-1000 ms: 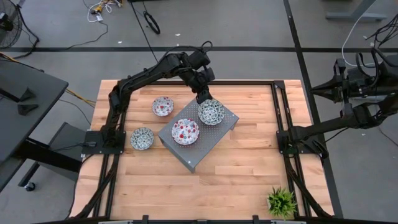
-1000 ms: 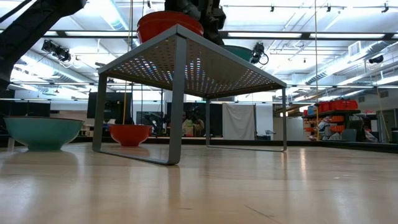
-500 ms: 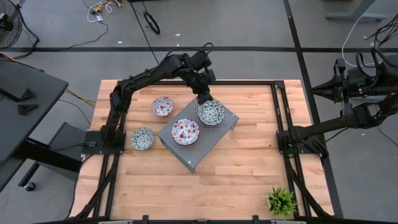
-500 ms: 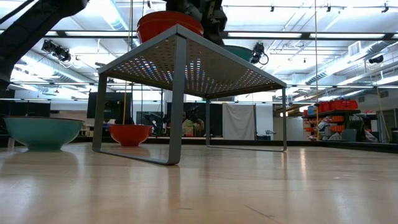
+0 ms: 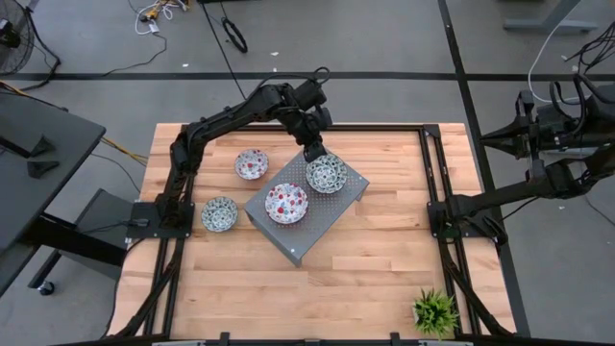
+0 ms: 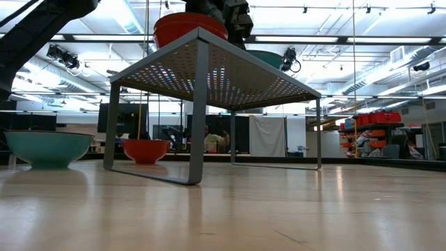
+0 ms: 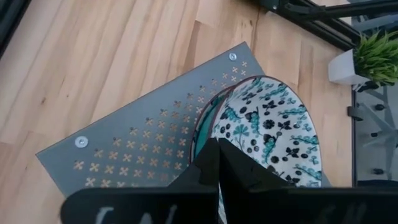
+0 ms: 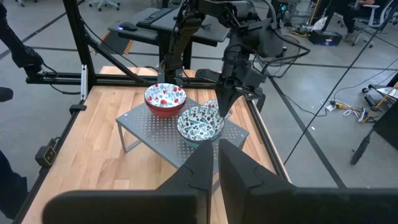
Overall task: Pick & Place Mini bowls
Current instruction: Stack the bottom blue patterned bowl on top of the blue patterned bowl on the shelf
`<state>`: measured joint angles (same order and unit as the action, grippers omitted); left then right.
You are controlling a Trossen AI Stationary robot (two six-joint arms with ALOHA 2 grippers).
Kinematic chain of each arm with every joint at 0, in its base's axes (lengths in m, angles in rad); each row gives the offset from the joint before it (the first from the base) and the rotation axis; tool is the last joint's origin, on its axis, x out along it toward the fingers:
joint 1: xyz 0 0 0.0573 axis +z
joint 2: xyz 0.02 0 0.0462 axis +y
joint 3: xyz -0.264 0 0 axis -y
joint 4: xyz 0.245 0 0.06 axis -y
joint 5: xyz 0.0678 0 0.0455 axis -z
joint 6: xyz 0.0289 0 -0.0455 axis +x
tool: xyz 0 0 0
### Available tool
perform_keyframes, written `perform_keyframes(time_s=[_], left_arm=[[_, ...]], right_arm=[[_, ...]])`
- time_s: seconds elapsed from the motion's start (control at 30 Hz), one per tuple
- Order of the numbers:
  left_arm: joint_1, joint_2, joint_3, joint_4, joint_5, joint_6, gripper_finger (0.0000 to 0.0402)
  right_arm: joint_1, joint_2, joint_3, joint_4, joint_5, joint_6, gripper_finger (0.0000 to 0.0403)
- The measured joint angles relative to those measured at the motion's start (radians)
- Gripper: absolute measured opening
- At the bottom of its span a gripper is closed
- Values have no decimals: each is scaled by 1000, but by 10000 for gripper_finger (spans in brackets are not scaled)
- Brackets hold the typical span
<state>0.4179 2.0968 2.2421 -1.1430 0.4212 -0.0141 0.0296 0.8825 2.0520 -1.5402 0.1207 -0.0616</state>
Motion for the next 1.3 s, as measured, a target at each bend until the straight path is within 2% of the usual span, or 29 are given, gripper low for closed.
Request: perform_keyframes(time_s=[0.3, 0.53, 0.7, 1.3], left_arm=[[0, 0, 0, 13, -32, 0, 0], [-1, 0, 0, 52, 84, -27, 0], [0, 0, 0, -3, 96, -13, 0], [1, 0, 0, -67, -4, 26, 0]], right_arm=[[0, 0, 0, 0, 0, 0, 27], [0, 0, 0, 0, 0, 0, 27], [0, 0, 0, 0, 0, 0, 27], [0, 0, 0, 0, 0, 0, 27]])
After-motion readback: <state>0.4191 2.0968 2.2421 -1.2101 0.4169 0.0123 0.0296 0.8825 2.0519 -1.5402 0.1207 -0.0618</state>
